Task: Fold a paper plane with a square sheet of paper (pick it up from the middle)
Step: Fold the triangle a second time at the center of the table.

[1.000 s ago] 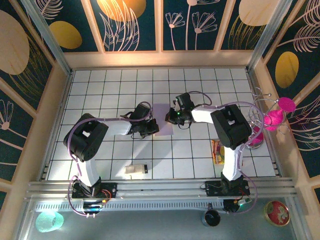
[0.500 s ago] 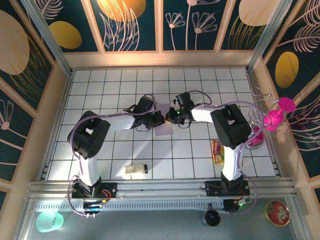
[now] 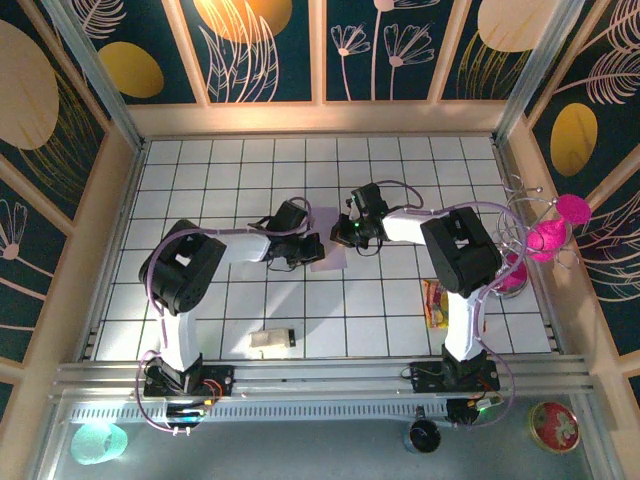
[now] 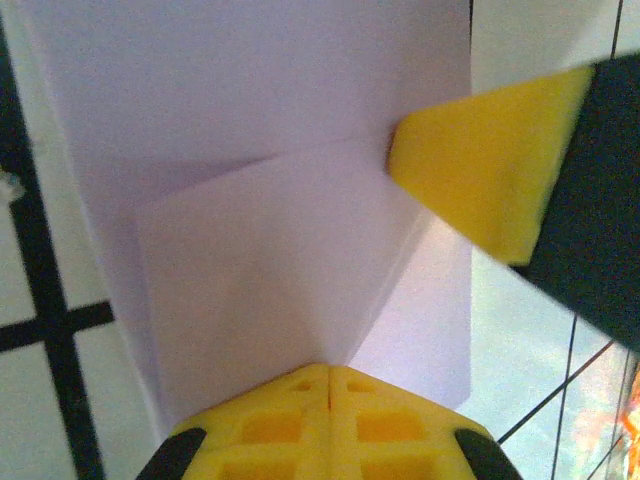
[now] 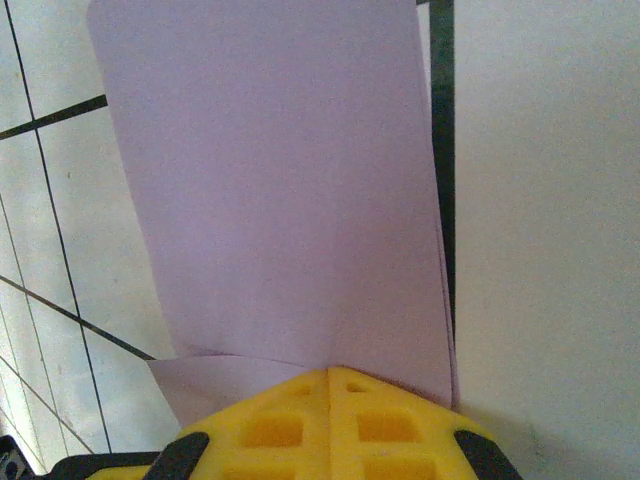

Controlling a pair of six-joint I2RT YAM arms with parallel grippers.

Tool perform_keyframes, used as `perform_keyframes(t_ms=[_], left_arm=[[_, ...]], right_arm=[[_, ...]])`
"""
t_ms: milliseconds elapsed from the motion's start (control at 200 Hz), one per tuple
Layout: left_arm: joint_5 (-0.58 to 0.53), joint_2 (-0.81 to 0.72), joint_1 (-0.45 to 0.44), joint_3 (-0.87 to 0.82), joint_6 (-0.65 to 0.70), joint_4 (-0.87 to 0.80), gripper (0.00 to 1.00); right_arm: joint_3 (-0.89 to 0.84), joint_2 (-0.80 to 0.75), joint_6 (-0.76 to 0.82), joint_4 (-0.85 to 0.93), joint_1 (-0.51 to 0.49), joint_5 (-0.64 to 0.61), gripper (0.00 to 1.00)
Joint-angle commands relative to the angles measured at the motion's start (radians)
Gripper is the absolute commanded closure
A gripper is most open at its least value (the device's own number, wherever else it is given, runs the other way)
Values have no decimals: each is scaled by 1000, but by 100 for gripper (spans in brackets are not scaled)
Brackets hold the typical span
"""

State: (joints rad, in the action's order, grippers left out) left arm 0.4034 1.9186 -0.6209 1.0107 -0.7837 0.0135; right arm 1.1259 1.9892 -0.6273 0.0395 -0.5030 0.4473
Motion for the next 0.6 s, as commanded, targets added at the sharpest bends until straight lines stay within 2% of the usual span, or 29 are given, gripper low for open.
perform_keyframes(t_ms=[0, 320, 400, 591], left_arm=[[-16, -36, -3, -78, 80, -190, 100], [-70, -162, -4, -172, 103, -248, 100], [-66, -198, -4, -144, 94, -213, 100], [-152, -269, 14, -94, 27, -72, 98]], right_arm=[[-16, 75, 2, 106, 17, -87, 100], [-30, 51, -4, 46, 20, -29, 100], [-6, 38, 6, 45, 19, -2, 100], [3, -62, -40, -71, 20, 92, 95]])
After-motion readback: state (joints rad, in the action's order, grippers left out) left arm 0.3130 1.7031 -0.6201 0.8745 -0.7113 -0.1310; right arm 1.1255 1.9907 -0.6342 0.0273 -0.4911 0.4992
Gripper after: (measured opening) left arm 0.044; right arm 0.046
